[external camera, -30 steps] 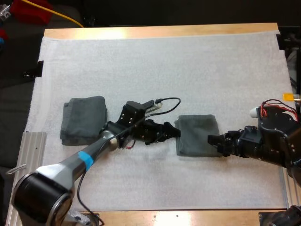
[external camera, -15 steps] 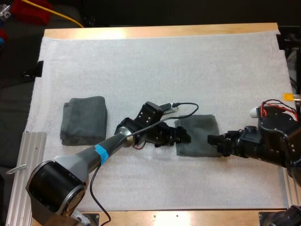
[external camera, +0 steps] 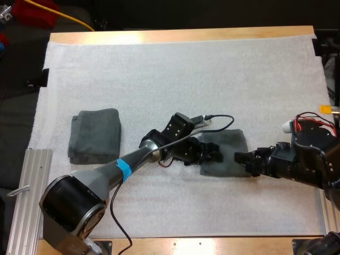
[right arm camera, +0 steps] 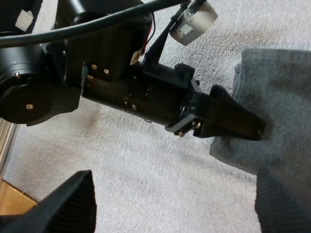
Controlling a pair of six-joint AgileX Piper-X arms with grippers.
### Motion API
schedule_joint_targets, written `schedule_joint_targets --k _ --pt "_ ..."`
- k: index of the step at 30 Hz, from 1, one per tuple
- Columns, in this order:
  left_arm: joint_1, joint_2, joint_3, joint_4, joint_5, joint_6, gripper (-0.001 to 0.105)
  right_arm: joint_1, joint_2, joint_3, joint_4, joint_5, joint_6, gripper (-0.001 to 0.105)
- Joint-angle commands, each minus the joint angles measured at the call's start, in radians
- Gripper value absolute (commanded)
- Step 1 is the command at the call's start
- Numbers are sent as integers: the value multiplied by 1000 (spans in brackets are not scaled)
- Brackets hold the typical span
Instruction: Pick towel from pile, fold and stack
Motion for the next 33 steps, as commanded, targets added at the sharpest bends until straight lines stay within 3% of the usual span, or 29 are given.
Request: schedule_joint_targets --k 1,6,8,19,21,26,33 --pt "-6 2 -6 3 3 -5 48 2 -5 -2 1 -7 1 67" --pt "-6 2 -6 3 5 1 19 2 -5 -2 1 -7 1 67" --pt "-6 -2 -6 22 25 26 1 2 -5 -2 1 -7 1 67" --pt "43 -166 -13 313 -9 382 0 2 -5 -2 1 -7 -3 67" --pt "63 -195 -23 395 -50 440 0 2 -5 -2 1 -7 -6 67" --pt "123 -271 -61 599 -234 613 0 2 -5 -2 1 -7 -6 67" --pt "225 -324 -132 711 -318 698 0 2 -5 -2 1 -7 -6 67"
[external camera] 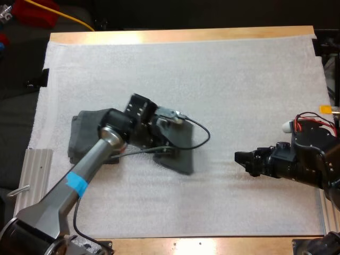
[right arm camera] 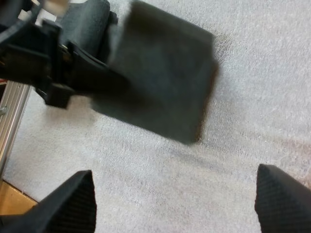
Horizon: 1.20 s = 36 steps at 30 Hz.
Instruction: Pick towel from pile, fold and stack
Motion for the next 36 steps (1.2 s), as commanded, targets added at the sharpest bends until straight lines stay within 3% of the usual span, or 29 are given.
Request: schedule_joint_targets --k 1,5,11,20,27,36 --pt "10 -15 -17 38 -44 21 0 2 -5 -2 1 -7 -6 67" --pt "64 -32 -82 128 -178 97 0 2 -5 -2 1 -7 -6 67" --pt "137 -40 -157 187 -279 154 0 2 -5 -2 1 -7 -6 67" --pt "205 -46 -178 238 -417 186 0 2 -5 -2 1 -7 -6 67" --pt "254 -67 -178 239 -437 186 0 2 -5 -2 1 -7 -6 67" --pt "385 -64 -170 226 -440 203 0 2 -5 -2 1 -7 -6 67"
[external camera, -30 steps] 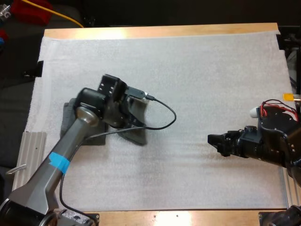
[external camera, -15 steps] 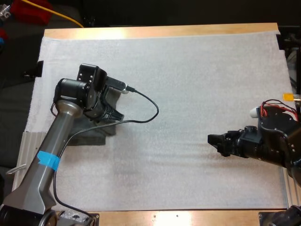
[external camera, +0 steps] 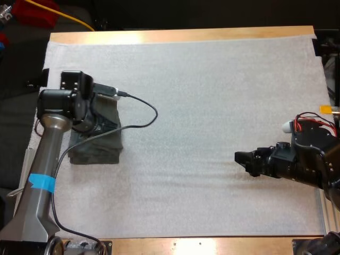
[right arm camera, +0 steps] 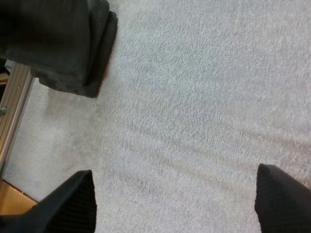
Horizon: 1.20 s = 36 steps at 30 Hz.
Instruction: Pick towel from pile, fold and stack
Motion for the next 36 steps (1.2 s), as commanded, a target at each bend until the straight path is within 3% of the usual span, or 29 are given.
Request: schedule_joint_targets --k 1,9,13,19,22,24,26,27,29,32,36 --pt "12 -4 5 -12 -9 5 0 2 -5 -2 1 -7 -6 67" --pt "76 64 91 -59 12 6 0 2 -5 -2 1 -57 -6 67" --pt "86 89 97 -95 -56 6 0 2 -5 -2 1 -90 -6 67" --pt "86 88 97 -124 -80 31 0 2 -5 -2 -31 -98 -6 67" --pt "86 88 97 -124 -109 53 11 2 -5 -2 -44 -98 -6 67" --pt "86 88 97 -124 -137 53 25 2 -5 -2 -46 -98 -6 67" --pt "86 88 97 -124 -171 53 48 2 -5 -2 -45 -98 -6 67" --pt "86 88 97 -124 -176 53 52 2 -5 -2 -45 -98 -6 67" --pt "86 88 92 -124 -202 42 69 2 -5 -2 -45 -98 -6 67" --pt "86 88 76 -124 -253 25 69 2 -5 -2 -45 -98 -6 67" --pt "86 88 40 -128 -237 9 69 2 -5 -2 -45 -98 -6 67"
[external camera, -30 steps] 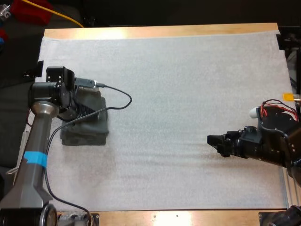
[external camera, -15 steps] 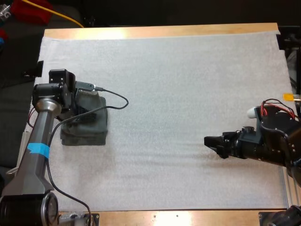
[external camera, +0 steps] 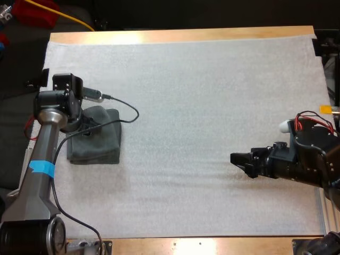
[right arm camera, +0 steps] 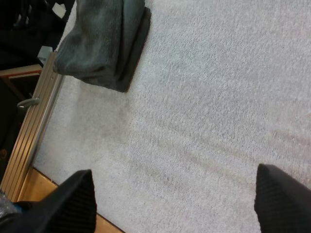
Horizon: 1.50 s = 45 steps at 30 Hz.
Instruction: Pick towel from pile, fold and stack
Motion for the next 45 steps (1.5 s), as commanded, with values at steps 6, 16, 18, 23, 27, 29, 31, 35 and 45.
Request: schedule_joint_targets --k 6,16,18,23,27,29,31,35,45 --pt "1 -5 -13 -69 116 -54 69 2 -5 -2 -9 -13 -6 67" --pt "1 58 -13 -172 265 -197 69 2 -5 -2 -9 -13 -6 67" --pt "1 84 -13 -174 272 -216 69 2 -5 -2 -9 -13 -6 67" --pt "1 176 -13 -200 344 -237 69 2 -5 -2 -9 -13 -6 67" --pt "1 225 -13 -209 377 -237 69 2 -5 -2 -9 -13 -6 67" --pt "1 242 -13 -209 377 -237 69 2 -5 -2 -9 -13 -6 67" --pt "1 246 -13 -214 377 -237 69 2 -5 -2 -9 -13 -6 67" --pt "1 242 -13 -202 377 -234 69 2 -5 -2 -9 -13 -6 67" --pt "1 87 -13 -134 368 -206 69 2 -5 -2 -9 -13 -6 67"
